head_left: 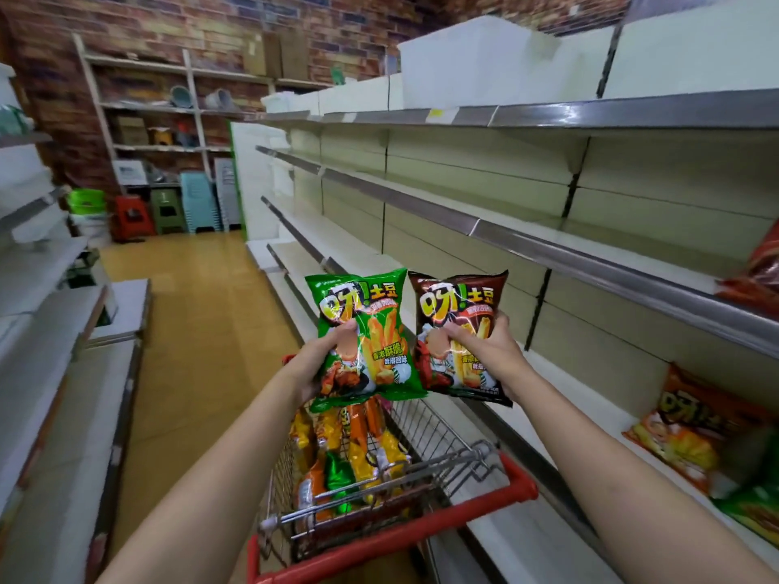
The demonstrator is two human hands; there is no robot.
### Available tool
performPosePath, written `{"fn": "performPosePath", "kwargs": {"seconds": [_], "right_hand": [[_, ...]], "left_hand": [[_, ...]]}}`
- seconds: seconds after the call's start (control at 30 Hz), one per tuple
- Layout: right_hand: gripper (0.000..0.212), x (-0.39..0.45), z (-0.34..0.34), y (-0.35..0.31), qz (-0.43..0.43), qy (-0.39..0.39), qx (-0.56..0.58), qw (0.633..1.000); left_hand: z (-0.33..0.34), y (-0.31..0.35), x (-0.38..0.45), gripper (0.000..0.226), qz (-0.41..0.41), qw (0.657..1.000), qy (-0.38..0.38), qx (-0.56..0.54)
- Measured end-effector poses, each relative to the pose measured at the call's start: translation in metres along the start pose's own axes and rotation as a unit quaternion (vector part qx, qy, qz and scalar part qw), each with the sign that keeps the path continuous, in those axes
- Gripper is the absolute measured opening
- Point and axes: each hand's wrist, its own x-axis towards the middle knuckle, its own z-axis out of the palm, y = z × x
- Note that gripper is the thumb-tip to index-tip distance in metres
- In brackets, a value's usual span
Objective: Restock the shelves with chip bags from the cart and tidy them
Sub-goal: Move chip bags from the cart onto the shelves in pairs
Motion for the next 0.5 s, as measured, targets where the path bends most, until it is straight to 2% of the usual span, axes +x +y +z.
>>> {"fn": "performPosePath", "kwargs": {"seconds": [0.07,0.17,0.3,0.33,0.43,0.47,0.5], "right_hand": [[0.105,-0.013,0.001,0.005,0.006,0.01,-0.005,1.0],[0.108,-0.036,0.0,0.01,0.01,0.028,-0.014,0.999],[0.113,-0.072,-0.009,0.02,0.025,0.069,-0.021,0.997],[0.109,-0.08,-0.013,0.023,0.031,0.08,-0.023,0.996],[0.091,-0.106,-0.03,0.032,0.05,0.121,-0.034,0.991],[0.089,-0.115,-0.036,0.035,0.055,0.136,-0.035,0.989],[0.088,-0.124,-0.043,0.038,0.061,0.152,-0.034,0.986]], "left_hand": [[-0.003,-0.002,-0.006,0.033,-0.006,1.0,-0.008,0.009],[-0.005,-0.007,-0.012,0.035,-0.005,1.0,-0.016,0.018],[0.006,-0.021,-0.01,0.083,-0.012,0.999,-0.035,0.037],[0.013,-0.025,-0.012,0.084,-0.012,0.998,-0.045,0.051],[0.036,-0.036,-0.021,0.051,-0.012,0.995,-0.07,0.068],[0.044,-0.037,-0.023,0.049,-0.018,0.993,-0.081,0.078],[0.052,-0.038,-0.025,0.057,-0.023,0.991,-0.103,0.08]]}}
